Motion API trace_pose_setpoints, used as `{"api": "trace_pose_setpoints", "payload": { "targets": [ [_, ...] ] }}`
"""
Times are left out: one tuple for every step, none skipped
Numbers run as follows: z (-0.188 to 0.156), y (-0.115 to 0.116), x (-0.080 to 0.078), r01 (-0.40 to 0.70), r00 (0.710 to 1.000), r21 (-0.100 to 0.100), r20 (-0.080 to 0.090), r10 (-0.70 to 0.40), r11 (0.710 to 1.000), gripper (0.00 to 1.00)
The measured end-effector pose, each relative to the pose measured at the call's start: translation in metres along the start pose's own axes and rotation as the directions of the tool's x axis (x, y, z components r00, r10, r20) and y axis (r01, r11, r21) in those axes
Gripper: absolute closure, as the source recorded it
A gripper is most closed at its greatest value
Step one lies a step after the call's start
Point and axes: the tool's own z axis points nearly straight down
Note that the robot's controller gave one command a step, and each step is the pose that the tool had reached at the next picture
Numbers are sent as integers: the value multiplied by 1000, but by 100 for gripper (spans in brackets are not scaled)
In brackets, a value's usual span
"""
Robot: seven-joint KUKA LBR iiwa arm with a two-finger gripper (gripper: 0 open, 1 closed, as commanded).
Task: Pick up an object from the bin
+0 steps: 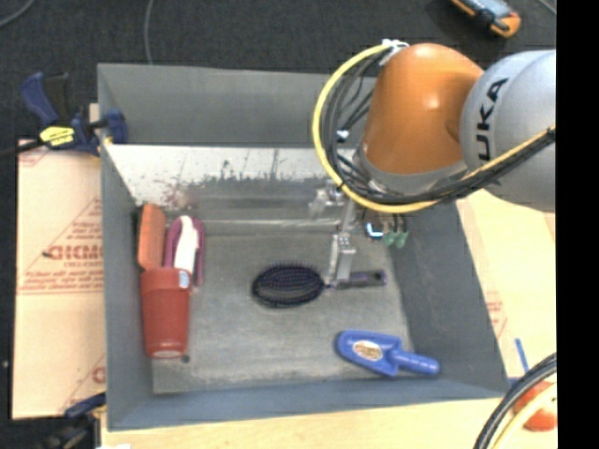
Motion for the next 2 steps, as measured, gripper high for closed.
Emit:
{"api": "trace_pose_setpoints", "payload": {
  "targets": [
    [1,0,1,1,1000,0,0,-1,1000,0],
    [77,55,49,-13,1000,-2,-5,13,1000,0]
  ]
}}
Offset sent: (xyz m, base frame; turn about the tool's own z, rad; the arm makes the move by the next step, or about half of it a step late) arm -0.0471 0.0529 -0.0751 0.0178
